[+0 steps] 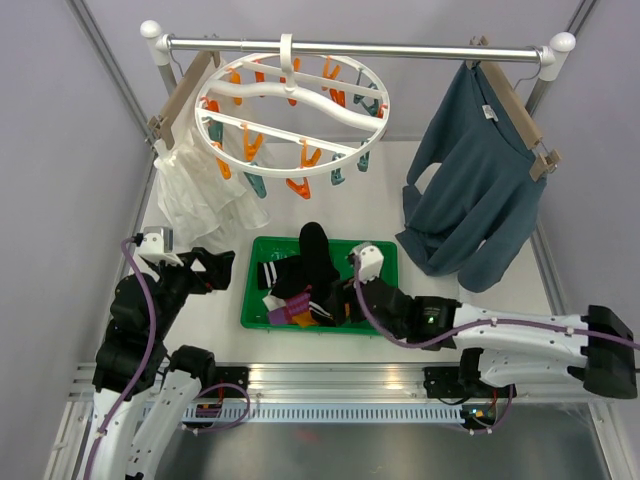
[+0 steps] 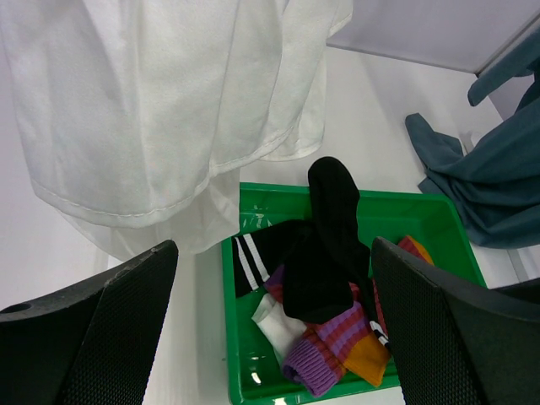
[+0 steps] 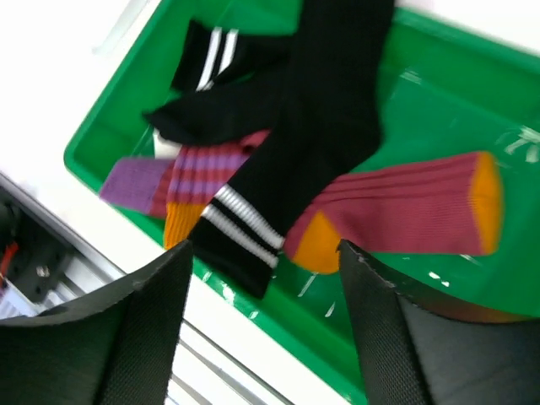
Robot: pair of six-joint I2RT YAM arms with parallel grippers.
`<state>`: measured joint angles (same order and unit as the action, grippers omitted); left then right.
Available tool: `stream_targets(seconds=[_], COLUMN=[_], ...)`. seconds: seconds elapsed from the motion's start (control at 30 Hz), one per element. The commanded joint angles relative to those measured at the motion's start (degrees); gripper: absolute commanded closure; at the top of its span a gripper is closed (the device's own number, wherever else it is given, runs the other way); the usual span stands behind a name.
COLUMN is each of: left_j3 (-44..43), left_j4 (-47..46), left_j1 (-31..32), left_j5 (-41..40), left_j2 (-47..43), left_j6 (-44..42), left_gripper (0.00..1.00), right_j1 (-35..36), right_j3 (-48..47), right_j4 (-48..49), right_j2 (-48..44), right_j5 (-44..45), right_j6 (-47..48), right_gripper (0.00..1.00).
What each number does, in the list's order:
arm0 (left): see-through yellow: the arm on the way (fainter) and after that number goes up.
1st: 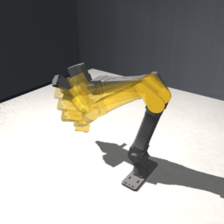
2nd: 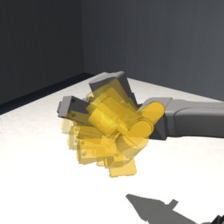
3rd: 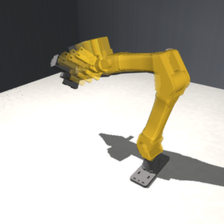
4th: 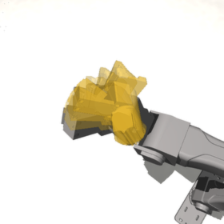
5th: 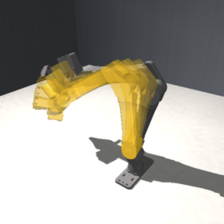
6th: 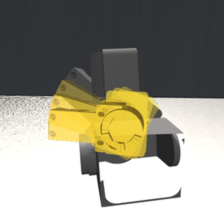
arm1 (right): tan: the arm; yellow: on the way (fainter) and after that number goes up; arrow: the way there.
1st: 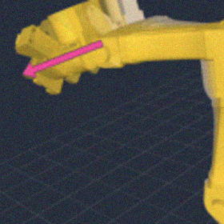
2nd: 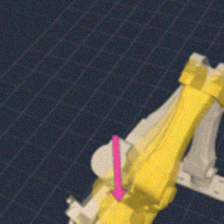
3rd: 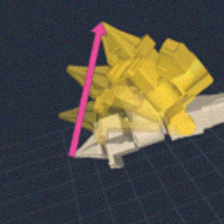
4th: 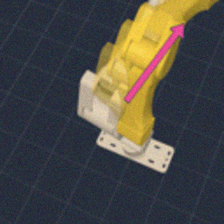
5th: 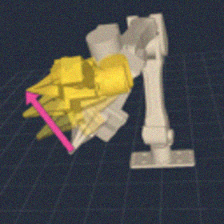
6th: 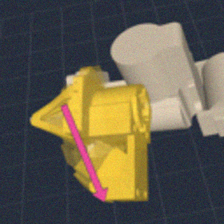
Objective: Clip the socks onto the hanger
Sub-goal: Pick up the sock from the bin.
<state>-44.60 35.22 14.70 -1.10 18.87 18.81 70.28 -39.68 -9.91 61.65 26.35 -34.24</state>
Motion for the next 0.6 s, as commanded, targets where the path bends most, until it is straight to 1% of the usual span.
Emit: stream_targets(seconds=[0.0, 0.07, 0.13, 0.33, 0.57], left_j3=[0.0, 0.0, 0.0, 0.0, 0.0], left_j4=[-0.2, -0.2, -0.2, -0.2, -0.3], left_j1=[-0.3, -0.3, -0.3, -0.3, -0.3], left_j5=[0.8, 0.8, 0.8, 0.9, 0.8], left_j2=[0.6, 0.7, 0.8, 1.1, 1.3], left_j6=[0.8, 0.8, 0.8, 0.8, 0.8], left_gripper=[0.0, 0.0, 0.0, 0.0, 0.0], right_j1=[4.9, 7.1, 8.7, 9.5, 10.1], right_j3=[-2.2, -2.0, -2.1, -2.2, -3.9], right_j4=[7.6, 9.0, 9.5, 12.6, 12.6], right_j2=[5.4, 7.2, 9.1, 12.5, 17.9], right_j5=[6.1, 6.5, 7.1, 6.1, 5.8], right_j6=[3.3, 5.3, 7.1, 9.9, 11.8], right_gripper=[0.28, 0.3, 0.31, 0.31, 0.32])
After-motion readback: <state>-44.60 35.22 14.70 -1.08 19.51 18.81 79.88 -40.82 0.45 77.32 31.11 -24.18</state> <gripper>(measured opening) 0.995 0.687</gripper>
